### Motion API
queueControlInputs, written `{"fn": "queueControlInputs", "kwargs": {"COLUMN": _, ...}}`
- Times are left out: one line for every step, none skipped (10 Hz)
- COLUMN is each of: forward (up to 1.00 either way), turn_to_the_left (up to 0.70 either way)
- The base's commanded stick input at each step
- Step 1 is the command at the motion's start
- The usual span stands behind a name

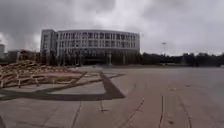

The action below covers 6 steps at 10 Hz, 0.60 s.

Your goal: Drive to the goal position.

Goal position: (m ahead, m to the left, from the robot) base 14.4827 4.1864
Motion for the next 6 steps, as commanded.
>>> {"fn": "queueControlInputs", "kwargs": {"forward": 0.67, "turn_to_the_left": -0.03}}
{"fn": "queueControlInputs", "kwargs": {"forward": 0.67, "turn_to_the_left": -0.03}}
{"fn": "queueControlInputs", "kwargs": {"forward": 0.67, "turn_to_the_left": -0.03}}
{"fn": "queueControlInputs", "kwargs": {"forward": 0.67, "turn_to_the_left": -0.03}}
{"fn": "queueControlInputs", "kwargs": {"forward": 0.67, "turn_to_the_left": -0.03}}
{"fn": "queueControlInputs", "kwargs": {"forward": 0.67, "turn_to_the_left": -0.03}}
